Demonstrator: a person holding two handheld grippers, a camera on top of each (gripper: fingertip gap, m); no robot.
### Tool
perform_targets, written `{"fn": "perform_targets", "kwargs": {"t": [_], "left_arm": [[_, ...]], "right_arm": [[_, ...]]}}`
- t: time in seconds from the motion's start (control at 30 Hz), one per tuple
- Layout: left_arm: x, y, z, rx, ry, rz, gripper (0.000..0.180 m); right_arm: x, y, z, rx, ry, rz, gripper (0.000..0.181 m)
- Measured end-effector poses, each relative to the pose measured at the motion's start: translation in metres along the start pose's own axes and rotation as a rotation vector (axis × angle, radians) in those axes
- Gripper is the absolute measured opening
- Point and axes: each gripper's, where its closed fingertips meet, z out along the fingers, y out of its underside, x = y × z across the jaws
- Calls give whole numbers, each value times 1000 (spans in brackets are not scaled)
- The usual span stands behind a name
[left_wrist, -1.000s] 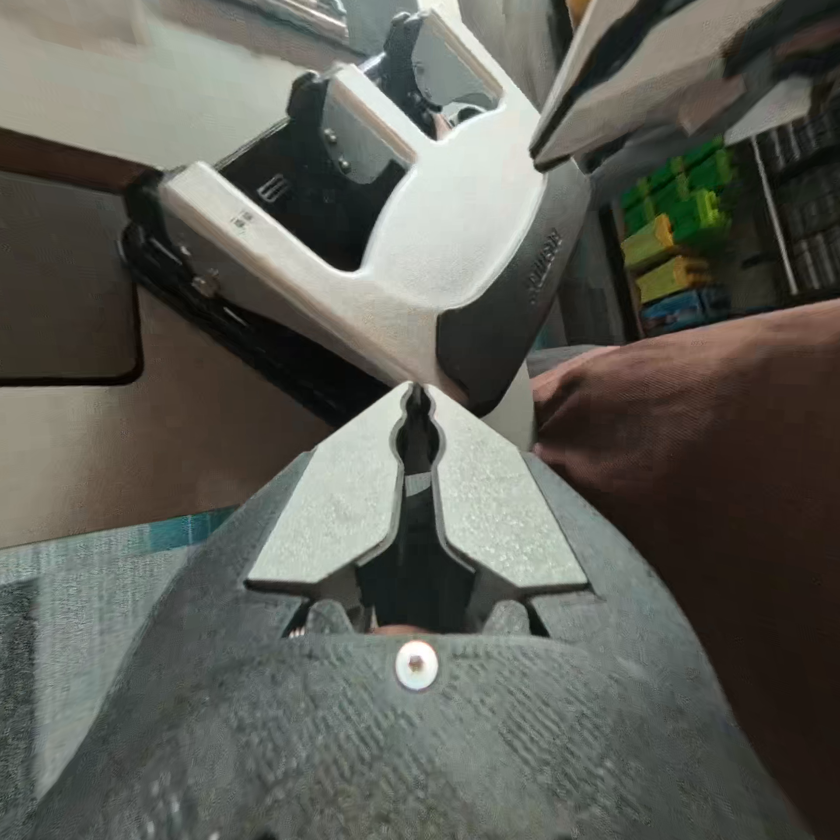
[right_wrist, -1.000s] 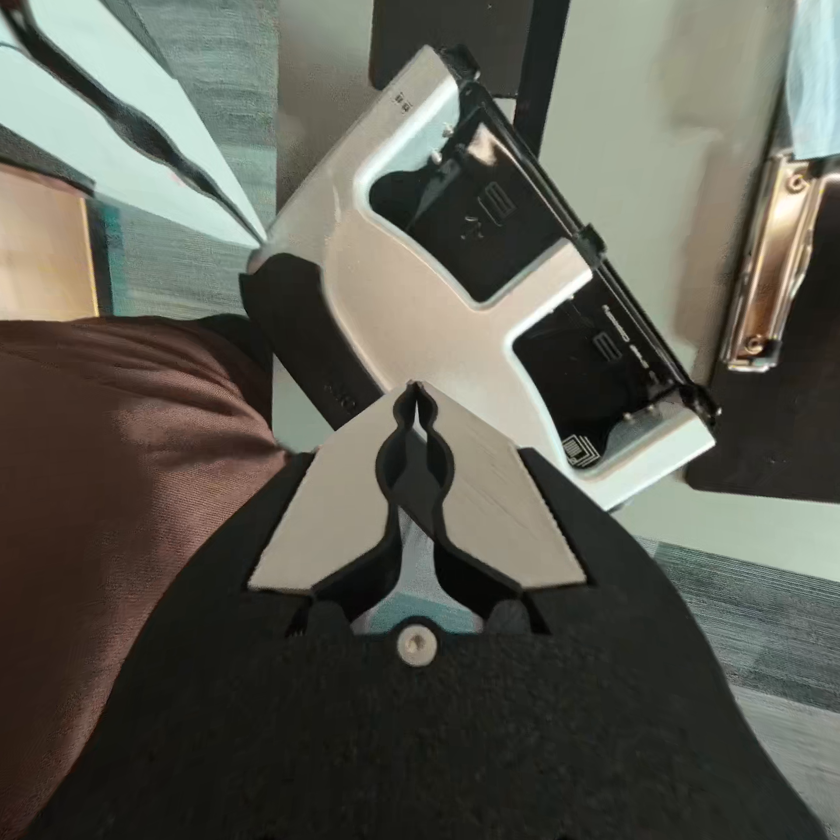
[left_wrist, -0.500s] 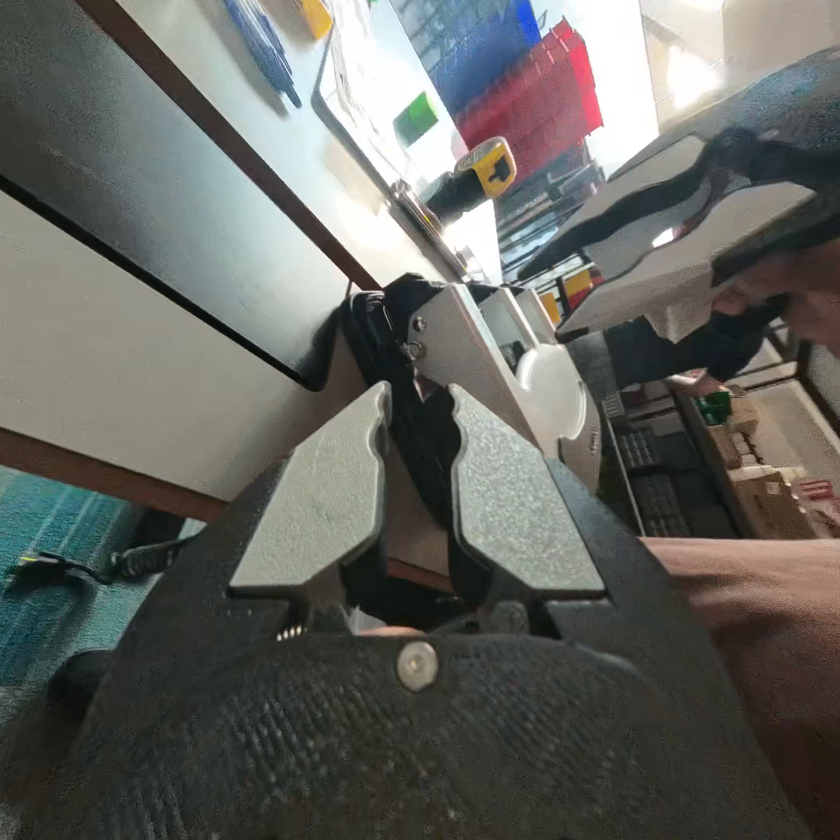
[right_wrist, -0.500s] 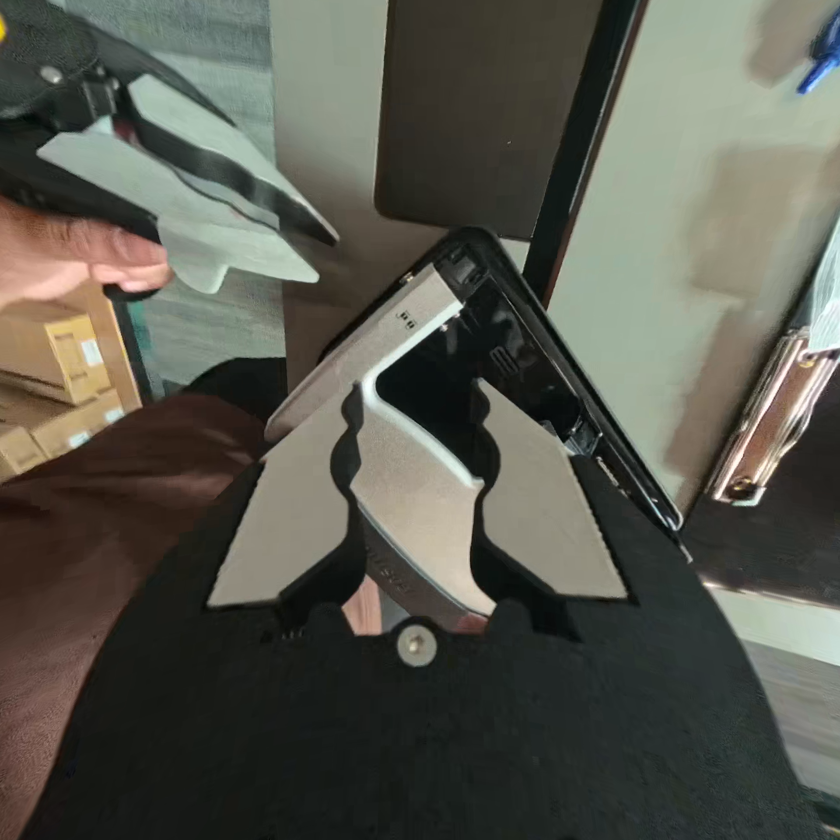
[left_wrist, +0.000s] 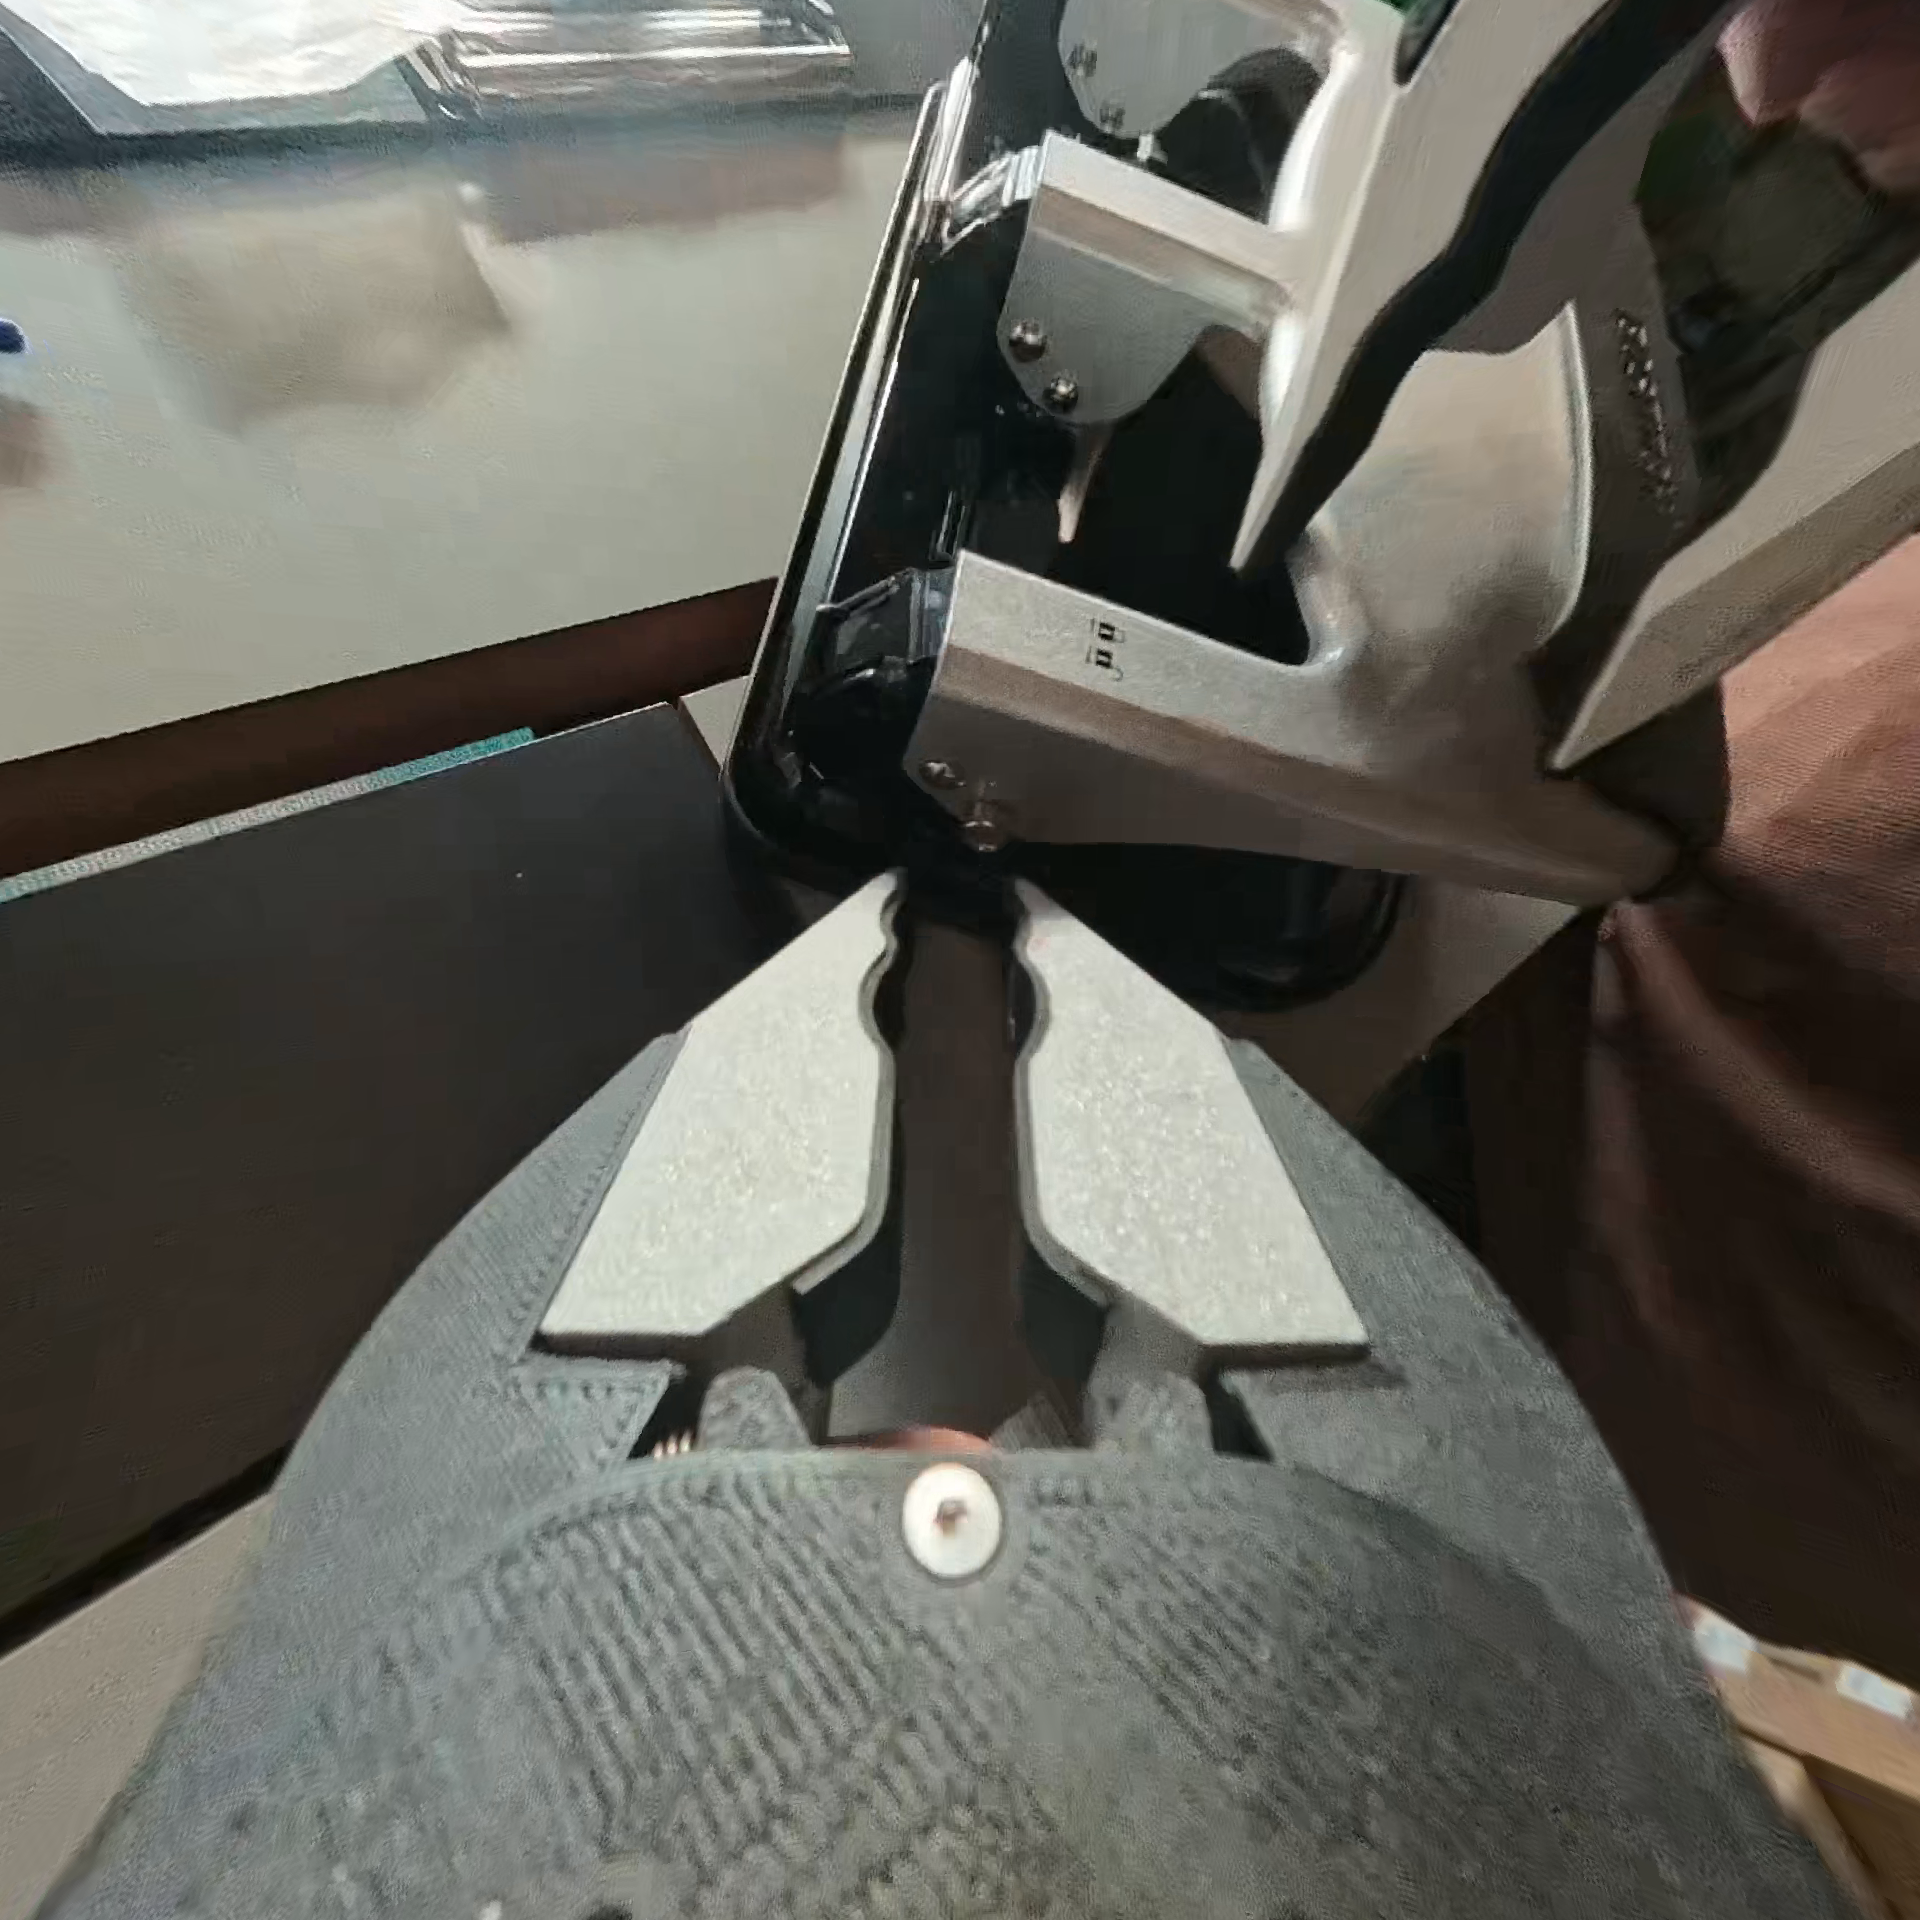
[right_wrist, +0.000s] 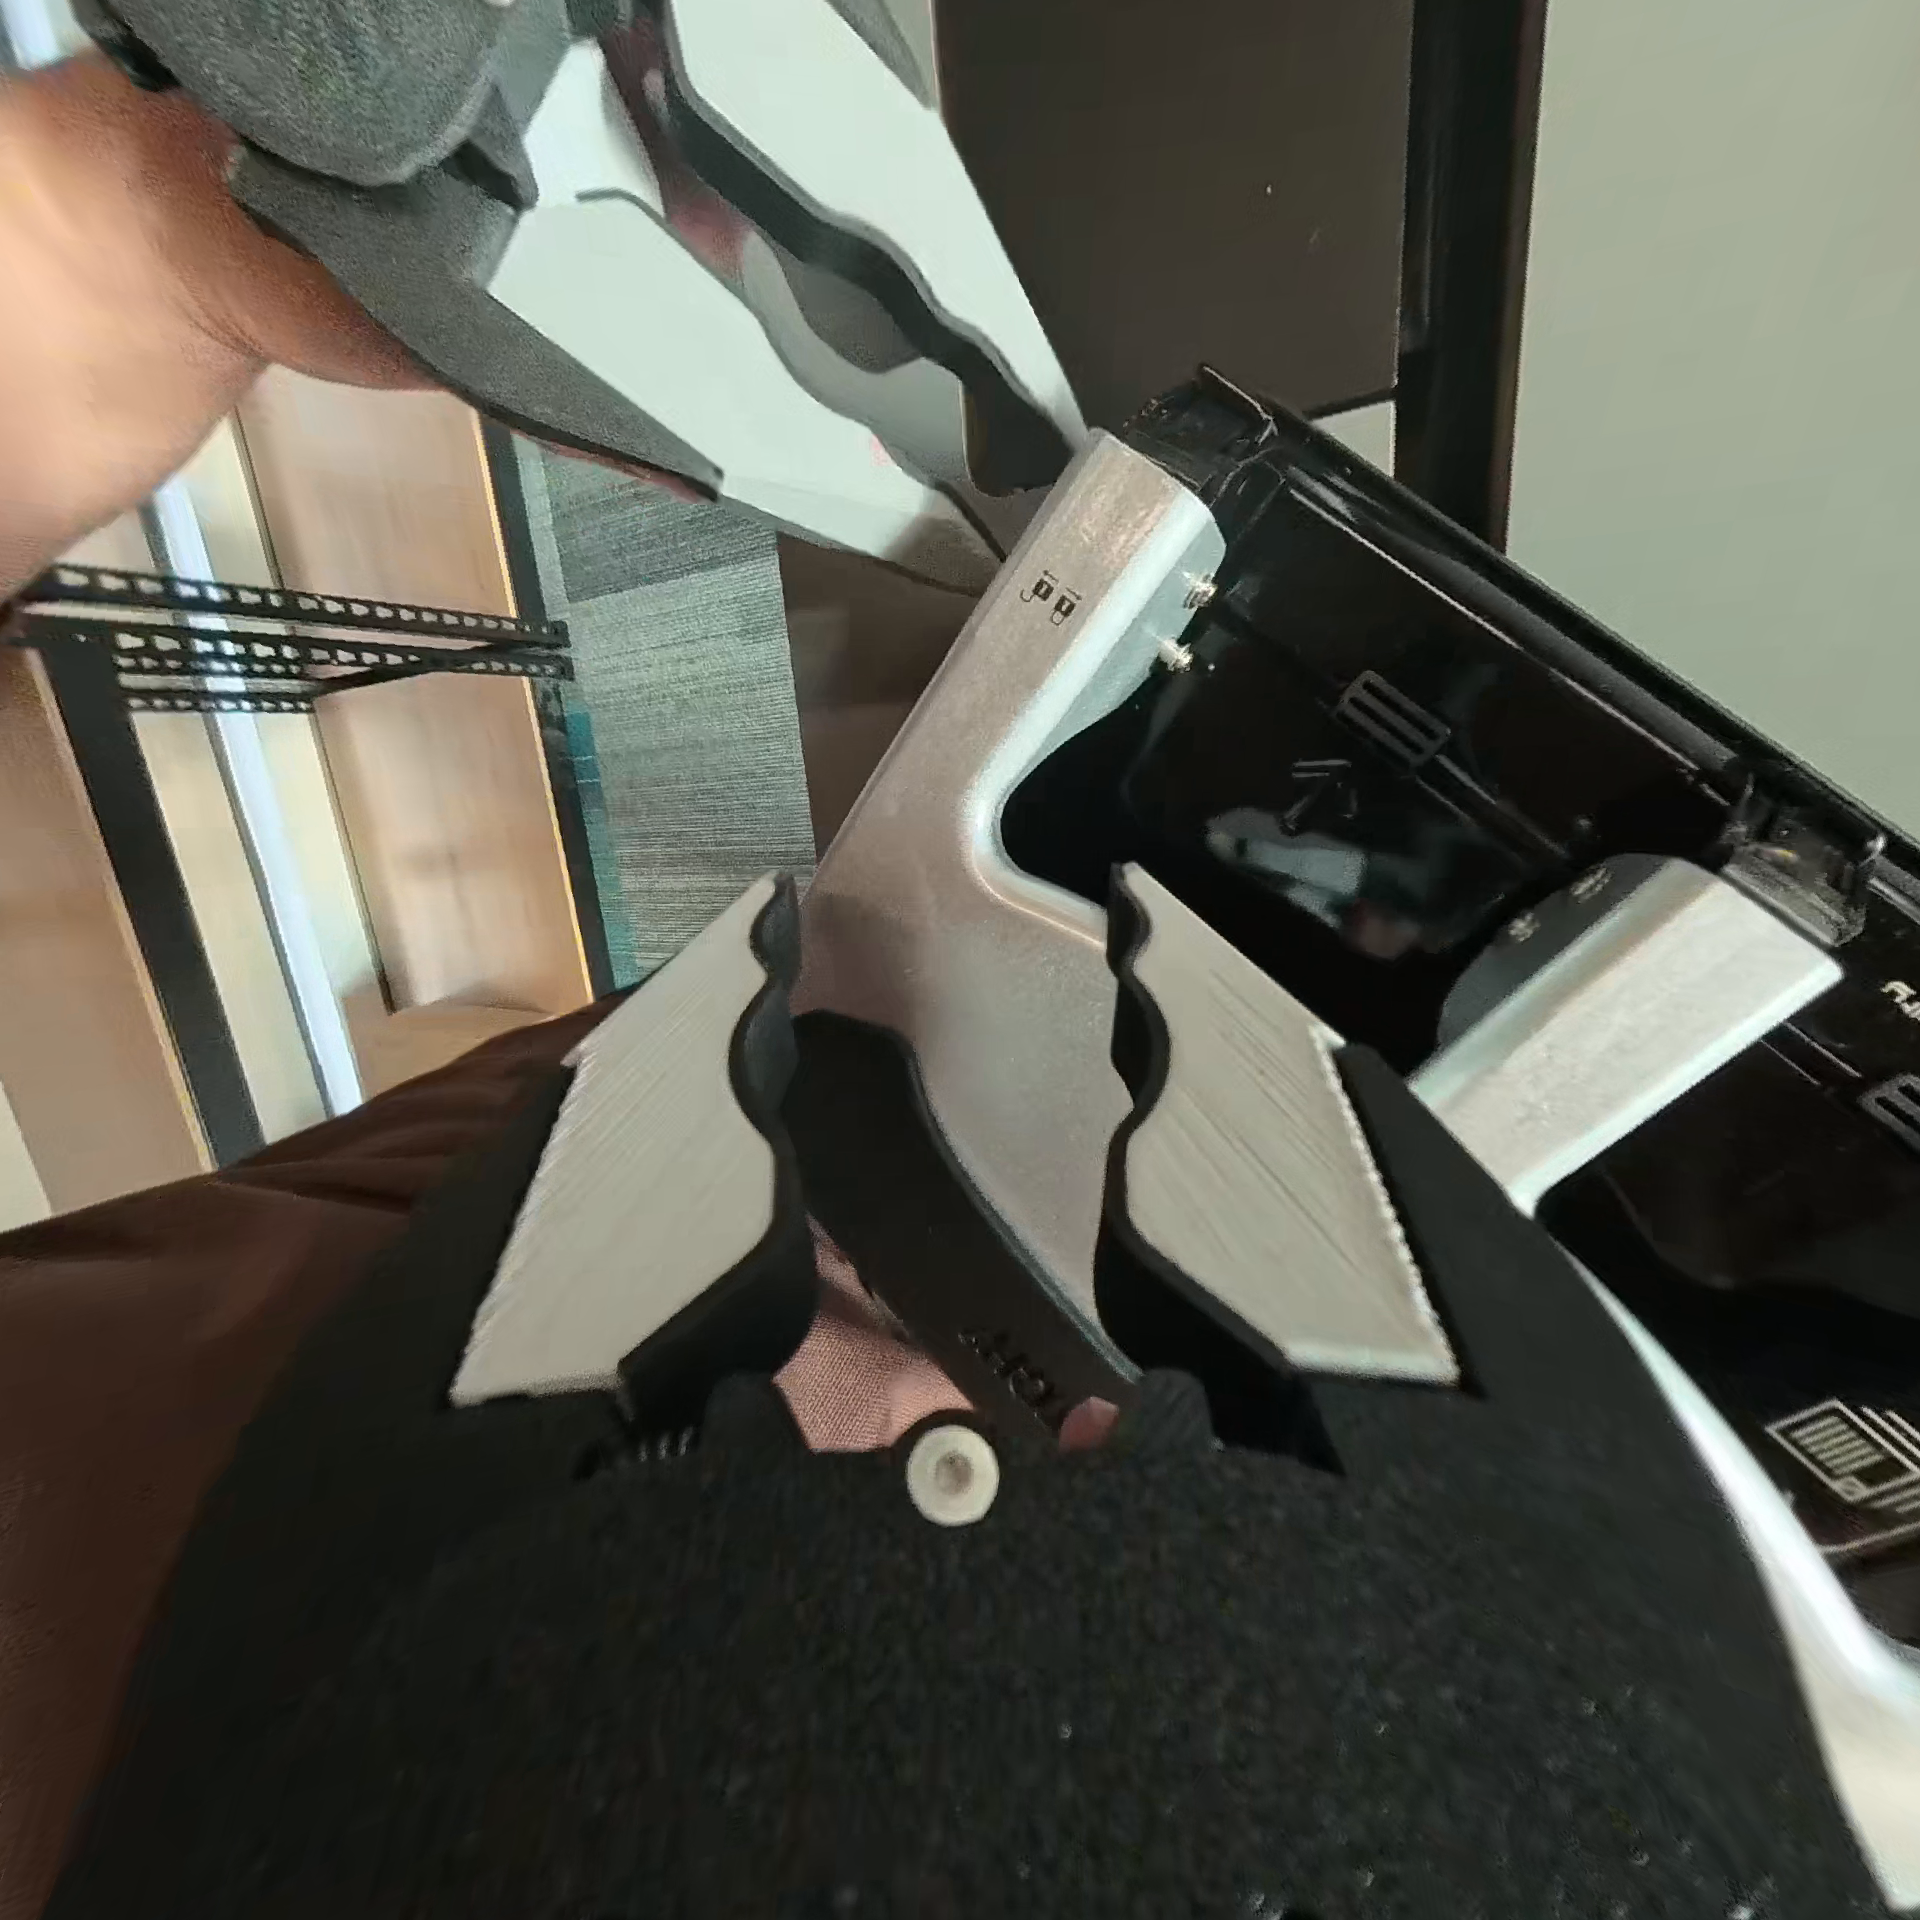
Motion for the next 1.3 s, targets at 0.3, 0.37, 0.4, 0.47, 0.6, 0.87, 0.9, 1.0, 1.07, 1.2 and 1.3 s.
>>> {"fn": "perform_targets", "kwargs": {"t": [0.3,0.37,0.4,0.47,0.6,0.87,0.9,1.0,1.07,1.2,1.3], "left_arm": [[37,10,10,-165,131,147,0],[32,28,1,-225,136,157,0],[24,36,-5,-226,128,153,0],[17,49,-21,-184,166,116,4],[18,75,-66,-109,311,92,3],[5,126,-135,-147,487,54,6],[3,132,-141,-153,496,44,6],[-2,144,-159,-160,528,27,6],[-7,154,-168,-173,535,33,6],[-16,167,-180,-194,545,11,4],[-15,170,-187,-191,563,14,0]], "right_arm": [[12,-2,-2,167,81,-5,55],[19,-8,-3,198,144,41,55],[22,-13,-2,212,188,54,55],[24,-23,3,217,272,74,57],[28,-32,20,121,522,185,60],[34,-38,43,17,808,347,59],[38,-39,43,21,830,370,58],[47,-37,41,-48,888,331,42],[46,-37,42,-65,864,350,41],[46,-36,44,-88,811,360,37],[46,-36,44,-100,814,336,37]]}}
